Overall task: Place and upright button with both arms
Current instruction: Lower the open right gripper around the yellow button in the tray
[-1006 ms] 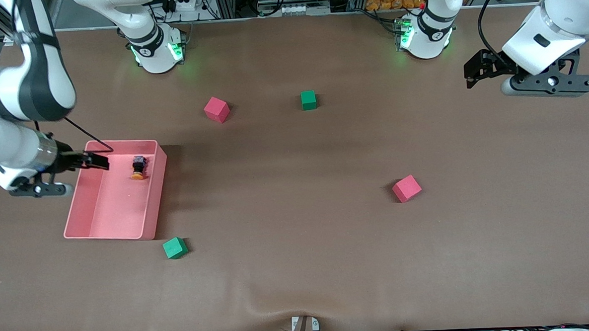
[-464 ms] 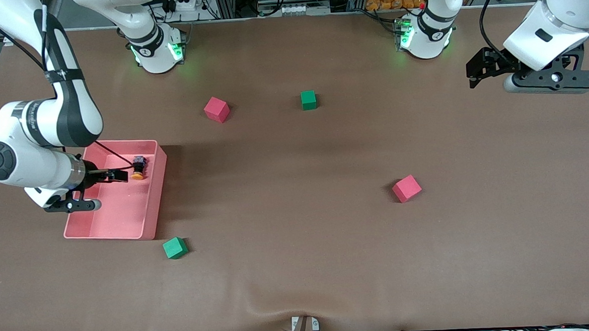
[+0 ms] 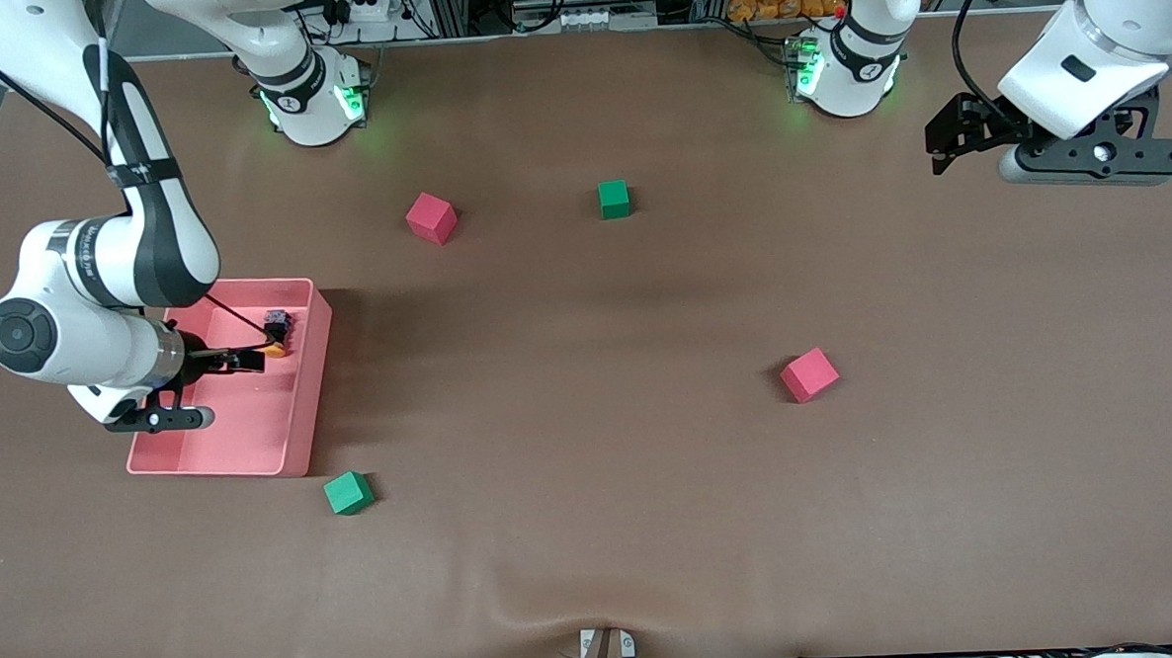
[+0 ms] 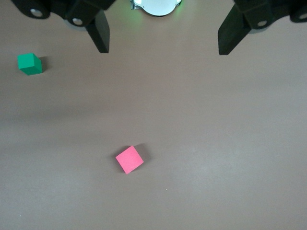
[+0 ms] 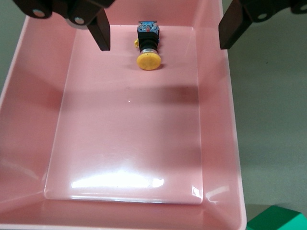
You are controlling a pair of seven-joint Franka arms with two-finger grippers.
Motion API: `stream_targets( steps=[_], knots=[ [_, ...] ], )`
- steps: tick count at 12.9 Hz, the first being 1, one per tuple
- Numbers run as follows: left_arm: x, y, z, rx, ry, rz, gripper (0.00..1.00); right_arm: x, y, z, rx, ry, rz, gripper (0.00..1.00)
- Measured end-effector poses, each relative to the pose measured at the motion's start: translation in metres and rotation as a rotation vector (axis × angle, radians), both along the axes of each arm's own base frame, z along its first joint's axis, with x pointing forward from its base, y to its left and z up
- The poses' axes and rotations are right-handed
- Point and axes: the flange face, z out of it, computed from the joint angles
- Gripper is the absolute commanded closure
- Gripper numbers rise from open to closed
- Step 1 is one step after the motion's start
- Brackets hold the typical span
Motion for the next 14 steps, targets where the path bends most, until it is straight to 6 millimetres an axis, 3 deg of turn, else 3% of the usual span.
stream_targets(
  steps=[4, 14],
  knots=[
    [-0.004, -0.015, 0.0, 0.0, 0.001, -0.037, 0.0, 0.001, 0.008, -0.004, -0.001, 0.001, 0.011, 0.0],
    [-0.004, -0.016, 0.0, -0.001, 0.001, -0.051, 0.0, 0.001, 0.011, -0.005, -0.001, -0.001, 0.016, 0.0]
  ],
)
